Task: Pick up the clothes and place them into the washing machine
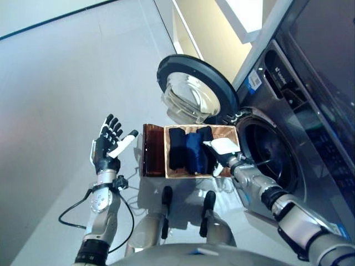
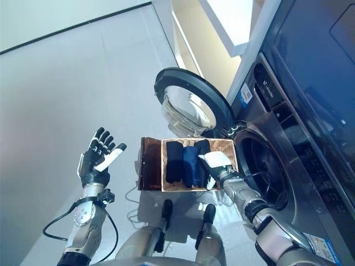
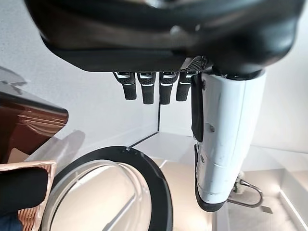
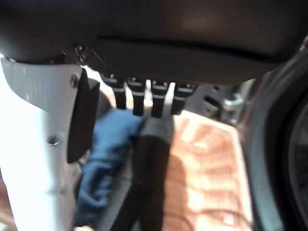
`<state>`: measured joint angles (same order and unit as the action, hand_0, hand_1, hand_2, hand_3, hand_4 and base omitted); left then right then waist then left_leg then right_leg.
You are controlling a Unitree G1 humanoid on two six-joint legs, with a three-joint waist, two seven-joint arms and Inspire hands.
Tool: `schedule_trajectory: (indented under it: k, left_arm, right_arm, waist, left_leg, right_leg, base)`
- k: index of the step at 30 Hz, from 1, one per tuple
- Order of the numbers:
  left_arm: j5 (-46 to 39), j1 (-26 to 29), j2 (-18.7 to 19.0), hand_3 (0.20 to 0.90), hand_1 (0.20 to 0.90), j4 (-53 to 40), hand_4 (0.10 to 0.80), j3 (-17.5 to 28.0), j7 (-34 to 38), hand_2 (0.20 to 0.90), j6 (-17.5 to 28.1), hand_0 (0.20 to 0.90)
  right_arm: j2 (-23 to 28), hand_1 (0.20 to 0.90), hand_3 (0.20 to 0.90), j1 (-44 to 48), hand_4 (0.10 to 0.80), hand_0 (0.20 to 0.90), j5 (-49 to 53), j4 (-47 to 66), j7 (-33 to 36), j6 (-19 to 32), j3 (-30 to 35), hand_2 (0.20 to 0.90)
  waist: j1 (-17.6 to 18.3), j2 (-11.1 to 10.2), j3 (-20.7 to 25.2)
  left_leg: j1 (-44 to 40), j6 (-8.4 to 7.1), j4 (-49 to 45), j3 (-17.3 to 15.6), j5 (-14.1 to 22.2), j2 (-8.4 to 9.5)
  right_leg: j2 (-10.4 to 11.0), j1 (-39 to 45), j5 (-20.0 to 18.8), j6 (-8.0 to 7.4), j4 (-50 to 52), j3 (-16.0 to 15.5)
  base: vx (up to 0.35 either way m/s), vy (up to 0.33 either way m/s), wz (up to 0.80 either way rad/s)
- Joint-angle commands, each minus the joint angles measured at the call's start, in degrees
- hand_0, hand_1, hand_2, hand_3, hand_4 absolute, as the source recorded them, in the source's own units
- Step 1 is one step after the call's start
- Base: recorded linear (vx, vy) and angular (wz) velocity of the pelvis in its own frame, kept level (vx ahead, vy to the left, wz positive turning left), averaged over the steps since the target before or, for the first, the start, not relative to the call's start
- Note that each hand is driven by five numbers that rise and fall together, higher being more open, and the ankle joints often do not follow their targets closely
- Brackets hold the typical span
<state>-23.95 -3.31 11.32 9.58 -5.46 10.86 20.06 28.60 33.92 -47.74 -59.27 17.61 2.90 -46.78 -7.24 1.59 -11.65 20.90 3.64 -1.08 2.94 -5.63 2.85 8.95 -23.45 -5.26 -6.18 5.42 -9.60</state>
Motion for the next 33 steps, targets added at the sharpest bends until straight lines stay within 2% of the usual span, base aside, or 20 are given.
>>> schedule_trajectory:
  k: [1, 3, 4, 11, 19, 31, 33]
  left_arm:
    - [2.0, 4.9, 3.5, 0.9, 0.9, -7.3, 0.8, 0.2, 1.2, 0.9, 6.2, 0.9]
    - [2.0, 5.7, 4.0, 0.9, 0.9, -8.5, 0.8, 0.2, 1.8, 0.9, 6.2, 0.9]
    - [2.2, 6.2, 4.1, 0.9, 0.9, -8.9, 0.8, 0.0, 2.1, 0.9, 6.2, 0.9]
    - [2.3, 6.1, 4.1, 0.9, 0.9, -9.7, 0.8, -0.1, 2.9, 0.9, 5.9, 0.9]
    - [3.0, 7.2, 4.2, 0.9, 0.9, -9.8, 0.8, -0.1, 4.9, 0.9, 6.3, 0.9]
    - [3.7, 8.0, 4.0, 0.9, 0.9, -10.2, 0.8, 0.4, 6.5, 0.9, 7.1, 0.9]
    - [3.6, 8.2, 3.9, 0.9, 0.9, -10.3, 0.8, 0.5, 6.7, 0.9, 7.2, 0.9]
  right_arm:
    - [2.1, 0.9, 0.9, 10.5, 0.8, 0.9, -2.5, 0.7, 5.9, -1.7, -1.7, 0.9]
    - [3.3, 0.9, 0.9, 12.8, 0.8, 0.9, -1.9, 0.9, 6.3, -2.1, -1.7, 0.9]
    - [4.7, 0.9, 0.9, 14.8, 0.8, 0.9, -1.6, 1.3, 7.0, -2.3, -1.7, 0.9]
    - [5.8, 0.9, 0.9, 20.1, 0.8, 0.9, 1.1, 0.2, 8.6, -2.9, -2.0, 0.9]
    - [3.4, 0.9, 0.9, 24.1, 0.8, 0.9, 3.0, -0.5, 10.1, -3.7, -1.9, 0.9]
    - [0.5, 0.9, 0.9, 25.1, 0.8, 0.9, 3.4, -1.5, 10.7, -3.6, -2.2, 0.9]
    - [-0.6, 0.9, 0.9, 24.8, 0.8, 0.9, 8.2, -1.4, 10.7, -3.1, 0.9, 0.9]
  waist:
    - [-1.4, -0.8, -4.3]
    - [-1.5, -0.8, -5.0]
    - [-1.6, -0.7, -5.4]
    - [-2.7, -0.6, -5.2]
    - [-3.6, -0.8, -5.8]
    - [-4.0, -0.3, -6.7]
    - [-3.9, -0.2, -7.0]
  left_leg:
    - [6.9, -4.05, -8.4, 1.4, 4.6, 0.96]
    - [9.6, -4.31, -11.4, 1.6, 5.5, 1.42]
    - [13.1, -4.35, -15.7, 1.7, 7.2, 1.72]
    - [18.9, -3.88, -22.5, 1.8, 9.9, 1.74]
    - [19.8, -3.79, -23.1, 2.4, 10.4, 2.3]
    - [20.6, -3.49, -23.1, 2.7, 10.4, 2.9]
    - [20.6, -3.42, -23.1, 2.6, 10.3, 2.89]
  right_leg:
    - [1.6, -1.0, 4.3, 1.33, 6.0, -0.3]
    - [1.6, -3.7, 5.4, 1.61, 9.4, -0.4]
    - [1.9, -6.5, 6.9, 1.91, 13.4, -0.5]
    - [2.3, -12.0, 9.6, 2.34, 20.6, -0.9]
    - [2.4, -12.7, 11.0, 2.69, 22.1, -1.2]
    - [2.6, -13.2, 11.2, 2.93, 22.4, -1.5]
    - [2.6, -13.3, 11.0, 2.97, 22.5, -1.4]
  base:
    - [-0.093, -0.025, 0.23]
    - [-0.067, -0.017, 0.21]
    - [-0.055, -0.007, 0.18]
    - [0.012, 0.01, 0.17]
    - [0.032, 0.003, 0.08]
    - [0.0, 0.0, 0.0]
    - [0.0, 0.0, 0.0]
